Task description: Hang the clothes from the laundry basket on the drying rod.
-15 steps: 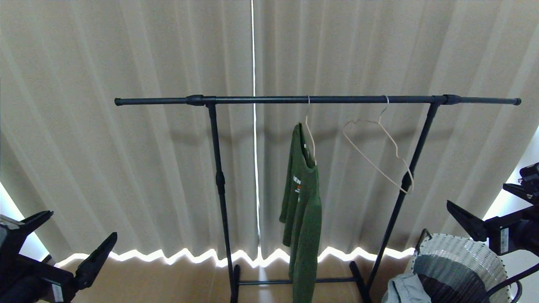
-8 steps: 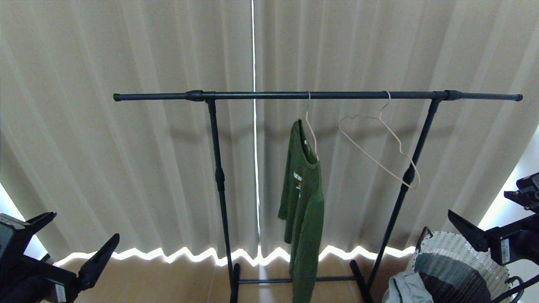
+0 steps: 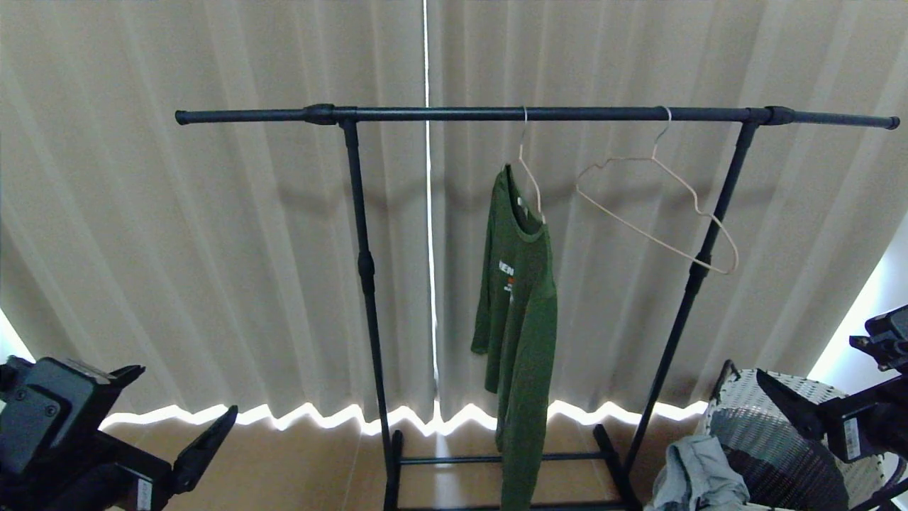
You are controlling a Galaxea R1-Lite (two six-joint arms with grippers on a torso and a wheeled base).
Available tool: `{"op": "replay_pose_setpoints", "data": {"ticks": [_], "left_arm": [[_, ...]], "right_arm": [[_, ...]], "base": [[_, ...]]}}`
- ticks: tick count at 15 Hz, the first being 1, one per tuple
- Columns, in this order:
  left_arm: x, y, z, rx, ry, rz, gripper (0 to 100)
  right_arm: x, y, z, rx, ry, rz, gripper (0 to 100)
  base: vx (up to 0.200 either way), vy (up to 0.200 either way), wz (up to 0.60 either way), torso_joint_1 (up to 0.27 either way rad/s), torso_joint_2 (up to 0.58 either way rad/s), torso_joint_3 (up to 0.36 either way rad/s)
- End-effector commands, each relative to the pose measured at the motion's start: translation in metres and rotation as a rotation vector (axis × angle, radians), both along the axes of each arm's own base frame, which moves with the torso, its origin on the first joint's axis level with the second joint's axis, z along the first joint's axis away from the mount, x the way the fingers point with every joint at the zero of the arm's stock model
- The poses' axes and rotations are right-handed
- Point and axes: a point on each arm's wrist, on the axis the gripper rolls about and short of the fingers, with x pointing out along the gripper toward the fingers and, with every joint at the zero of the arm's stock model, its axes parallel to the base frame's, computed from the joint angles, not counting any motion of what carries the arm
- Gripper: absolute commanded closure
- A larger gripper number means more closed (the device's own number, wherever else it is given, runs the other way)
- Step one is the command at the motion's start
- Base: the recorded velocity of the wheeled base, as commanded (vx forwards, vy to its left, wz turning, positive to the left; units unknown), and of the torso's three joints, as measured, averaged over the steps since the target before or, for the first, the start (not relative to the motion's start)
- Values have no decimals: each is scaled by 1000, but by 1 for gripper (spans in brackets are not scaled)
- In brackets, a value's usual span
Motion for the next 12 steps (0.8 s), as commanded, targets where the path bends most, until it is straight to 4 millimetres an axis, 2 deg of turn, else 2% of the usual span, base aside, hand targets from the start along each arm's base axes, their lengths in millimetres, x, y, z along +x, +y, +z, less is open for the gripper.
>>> {"op": "replay_pose_setpoints", "data": {"ticks": [1,12], "left_arm": [[8,-6,-3,1,34,-23,0],[8,-5,-10,-12,72,-7,0]], "right_arm": [[-1,0,-4,-4,19,1,0],[4,1,-15,-15,80,2,0]], "base": [[0,0,0,-227,486,266],[0,0,0,-204,464,258]]}}
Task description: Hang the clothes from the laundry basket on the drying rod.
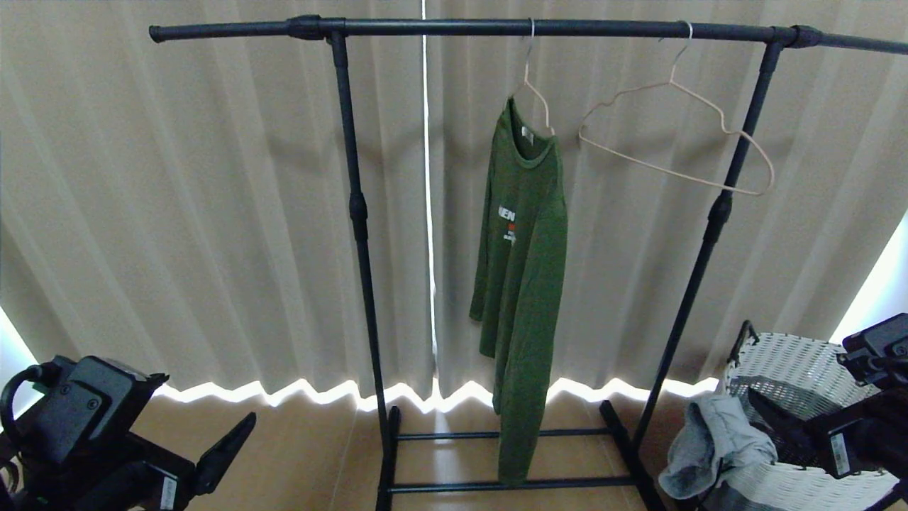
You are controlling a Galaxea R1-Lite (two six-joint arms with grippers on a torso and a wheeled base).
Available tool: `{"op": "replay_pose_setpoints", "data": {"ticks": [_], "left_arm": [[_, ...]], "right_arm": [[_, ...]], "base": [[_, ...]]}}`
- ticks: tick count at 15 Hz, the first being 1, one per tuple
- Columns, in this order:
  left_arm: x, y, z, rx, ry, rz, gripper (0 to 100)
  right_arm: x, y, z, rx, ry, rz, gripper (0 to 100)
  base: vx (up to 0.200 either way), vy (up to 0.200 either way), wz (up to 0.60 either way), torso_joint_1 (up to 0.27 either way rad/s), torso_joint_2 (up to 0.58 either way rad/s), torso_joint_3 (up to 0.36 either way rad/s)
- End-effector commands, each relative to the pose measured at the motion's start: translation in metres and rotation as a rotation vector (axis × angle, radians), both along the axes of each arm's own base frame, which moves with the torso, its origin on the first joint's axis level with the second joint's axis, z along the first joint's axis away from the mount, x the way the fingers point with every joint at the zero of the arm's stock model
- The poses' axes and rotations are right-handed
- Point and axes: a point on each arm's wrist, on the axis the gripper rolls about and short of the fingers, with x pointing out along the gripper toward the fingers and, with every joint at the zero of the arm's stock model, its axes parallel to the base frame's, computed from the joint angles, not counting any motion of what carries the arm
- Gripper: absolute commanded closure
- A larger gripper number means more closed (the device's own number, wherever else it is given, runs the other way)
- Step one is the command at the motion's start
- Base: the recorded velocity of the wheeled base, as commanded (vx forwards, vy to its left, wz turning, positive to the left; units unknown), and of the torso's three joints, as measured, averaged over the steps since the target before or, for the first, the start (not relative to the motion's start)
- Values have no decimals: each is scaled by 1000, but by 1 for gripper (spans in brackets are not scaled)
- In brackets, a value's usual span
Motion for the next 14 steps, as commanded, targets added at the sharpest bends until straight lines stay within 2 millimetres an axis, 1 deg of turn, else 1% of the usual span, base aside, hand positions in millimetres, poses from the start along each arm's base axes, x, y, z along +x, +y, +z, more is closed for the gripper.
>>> {"op": "replay_pose_setpoints", "data": {"ticks": [1,3,5,6,7,8,13,14], "left_arm": [[-2,1,-2,6,2,-1,0],[-5,2,-3,9,1,-1,0],[-12,5,3,-14,-44,3,0],[-14,6,4,-12,-55,3,0],[-15,6,4,-11,-58,7,0],[-17,7,3,-18,-59,9,0],[-17,9,4,-16,-64,22,0],[-17,9,4,-16,-65,22,0]], "right_arm": [[4,1,-3,-2,19,5,0],[10,2,-6,0,46,8,0],[26,6,-13,6,56,22,0],[33,8,-14,15,35,42,0],[38,10,-15,19,25,48,0],[40,11,-17,19,19,55,0],[39,12,-18,17,25,58,0],[40,12,-18,17,26,57,0]], "base": [[0,0,0,-183,447,266],[0,0,0,-107,281,154],[0,0,0,-34,102,36],[0,0,0,0,0,0],[0,0,0,0,0,0],[0,0,0,0,0,0],[0,0,0,0,0,0],[0,-200,0,2,2,-2]]}}
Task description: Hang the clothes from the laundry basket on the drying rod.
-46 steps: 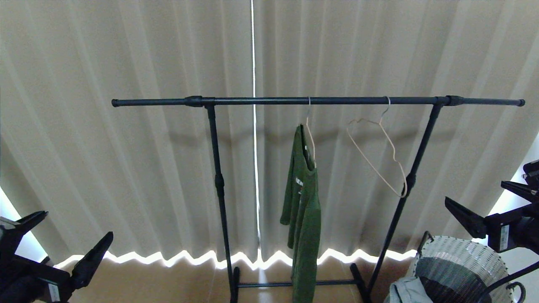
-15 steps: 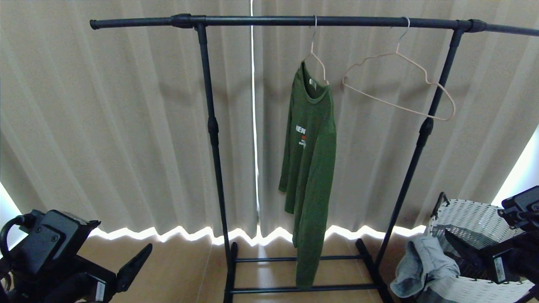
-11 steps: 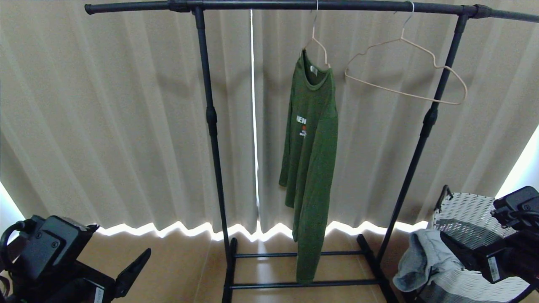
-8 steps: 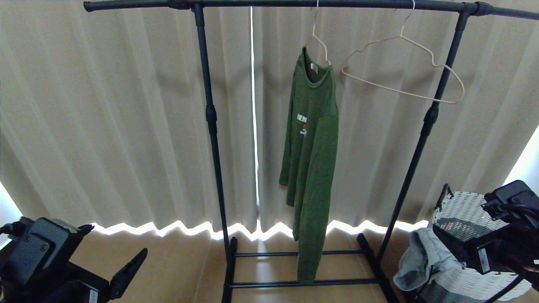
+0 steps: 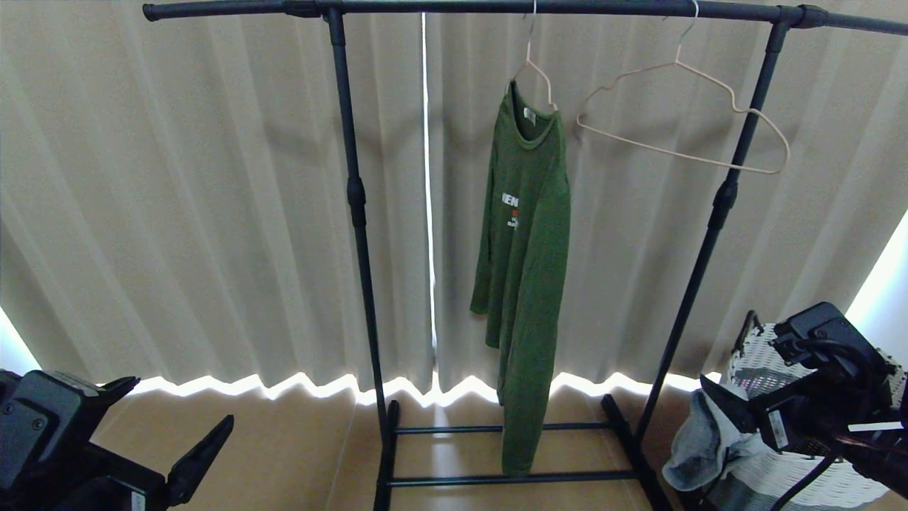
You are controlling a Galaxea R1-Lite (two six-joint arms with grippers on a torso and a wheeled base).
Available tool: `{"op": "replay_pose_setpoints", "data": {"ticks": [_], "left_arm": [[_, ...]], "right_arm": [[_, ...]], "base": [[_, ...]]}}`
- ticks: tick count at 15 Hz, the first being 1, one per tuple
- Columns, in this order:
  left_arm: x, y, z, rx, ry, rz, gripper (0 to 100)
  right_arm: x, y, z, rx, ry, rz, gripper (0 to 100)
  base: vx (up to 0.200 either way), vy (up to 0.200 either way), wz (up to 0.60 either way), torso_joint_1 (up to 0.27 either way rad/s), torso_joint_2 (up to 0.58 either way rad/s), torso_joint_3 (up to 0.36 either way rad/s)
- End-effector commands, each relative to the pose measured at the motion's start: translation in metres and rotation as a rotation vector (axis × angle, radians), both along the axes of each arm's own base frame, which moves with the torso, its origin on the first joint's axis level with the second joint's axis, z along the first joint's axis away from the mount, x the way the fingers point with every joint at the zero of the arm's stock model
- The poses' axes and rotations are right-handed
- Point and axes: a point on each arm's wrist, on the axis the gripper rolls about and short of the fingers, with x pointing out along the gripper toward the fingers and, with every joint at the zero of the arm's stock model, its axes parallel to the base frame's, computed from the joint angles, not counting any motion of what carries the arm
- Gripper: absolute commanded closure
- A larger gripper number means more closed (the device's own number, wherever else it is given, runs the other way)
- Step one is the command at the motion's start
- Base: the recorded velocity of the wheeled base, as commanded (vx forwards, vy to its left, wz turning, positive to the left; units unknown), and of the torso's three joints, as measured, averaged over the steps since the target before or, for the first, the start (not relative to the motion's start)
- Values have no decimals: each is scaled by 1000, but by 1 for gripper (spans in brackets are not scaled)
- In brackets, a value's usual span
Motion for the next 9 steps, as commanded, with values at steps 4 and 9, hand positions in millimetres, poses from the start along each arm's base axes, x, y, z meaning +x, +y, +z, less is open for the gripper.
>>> {"op": "replay_pose_setpoints", "data": {"ticks": [4,9], "left_arm": [[-1,0,0,1,-1,0,0],[-2,0,-2,3,3,-3,0]], "right_arm": [[-1,0,-4,-5,17,-1,0],[-3,-1,-6,-7,28,-1,0]], "base": [[0,-200,0,0,2,5],[0,-200,0,-1,2,5]]}}
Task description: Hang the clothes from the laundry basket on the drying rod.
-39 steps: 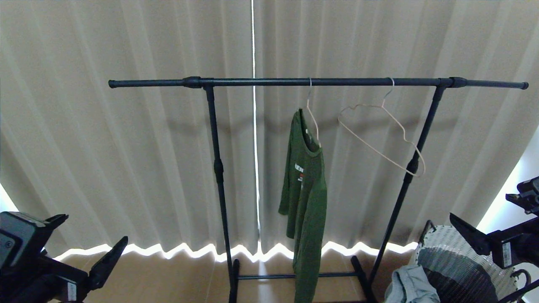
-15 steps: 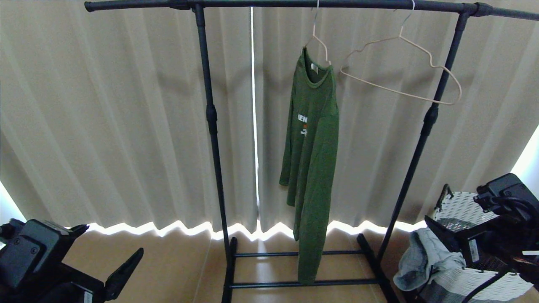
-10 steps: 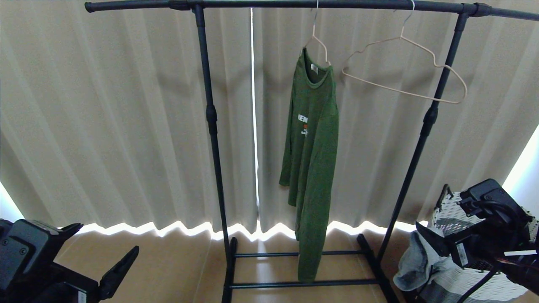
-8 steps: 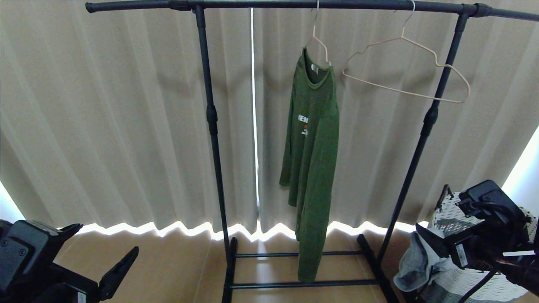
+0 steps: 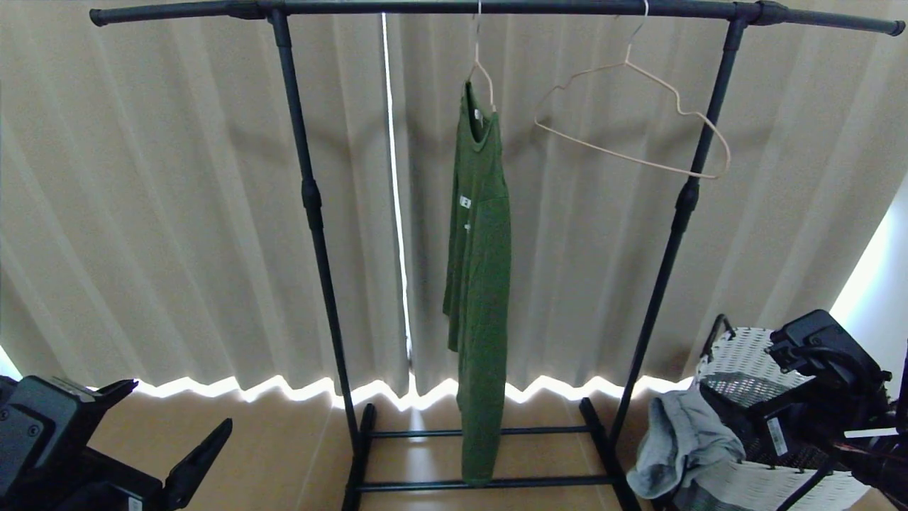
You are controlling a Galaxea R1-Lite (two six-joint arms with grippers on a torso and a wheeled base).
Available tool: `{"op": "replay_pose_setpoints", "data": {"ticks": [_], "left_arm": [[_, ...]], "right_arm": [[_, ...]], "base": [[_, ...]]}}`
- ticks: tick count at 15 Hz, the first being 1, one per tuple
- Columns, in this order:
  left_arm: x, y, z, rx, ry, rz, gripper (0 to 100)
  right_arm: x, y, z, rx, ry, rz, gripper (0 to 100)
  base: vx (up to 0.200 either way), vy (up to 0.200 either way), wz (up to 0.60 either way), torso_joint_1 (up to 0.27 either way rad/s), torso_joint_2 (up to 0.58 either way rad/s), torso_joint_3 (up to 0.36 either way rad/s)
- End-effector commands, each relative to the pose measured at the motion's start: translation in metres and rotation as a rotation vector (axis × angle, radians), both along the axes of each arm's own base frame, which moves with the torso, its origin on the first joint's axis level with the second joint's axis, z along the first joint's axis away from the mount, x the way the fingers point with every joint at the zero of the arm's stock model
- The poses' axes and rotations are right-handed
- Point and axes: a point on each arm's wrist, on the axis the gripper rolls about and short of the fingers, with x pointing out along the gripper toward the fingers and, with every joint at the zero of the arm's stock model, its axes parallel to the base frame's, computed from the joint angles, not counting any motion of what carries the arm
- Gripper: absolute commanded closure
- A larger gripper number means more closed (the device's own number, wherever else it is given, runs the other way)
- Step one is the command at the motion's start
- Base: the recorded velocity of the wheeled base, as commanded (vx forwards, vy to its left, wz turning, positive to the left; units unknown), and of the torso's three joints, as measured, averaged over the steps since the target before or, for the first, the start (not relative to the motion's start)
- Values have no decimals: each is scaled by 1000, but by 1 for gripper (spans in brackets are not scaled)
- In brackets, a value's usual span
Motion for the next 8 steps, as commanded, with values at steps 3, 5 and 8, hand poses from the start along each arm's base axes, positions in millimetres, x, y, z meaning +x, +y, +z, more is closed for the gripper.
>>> {"op": "replay_pose_setpoints", "data": {"ticks": [3,5,8], "left_arm": [[0,0,0,1,1,-1,0],[0,0,0,1,2,-1,0],[0,0,0,1,1,-1,0]], "right_arm": [[-2,0,0,0,-1,1,0],[-2,-1,-1,-1,1,-4,0],[-4,-2,-3,-5,10,-8,0]], "base": [[0,-200,0,2,2,2],[0,-200,0,2,0,2],[0,-133,0,2,0,0]]}}
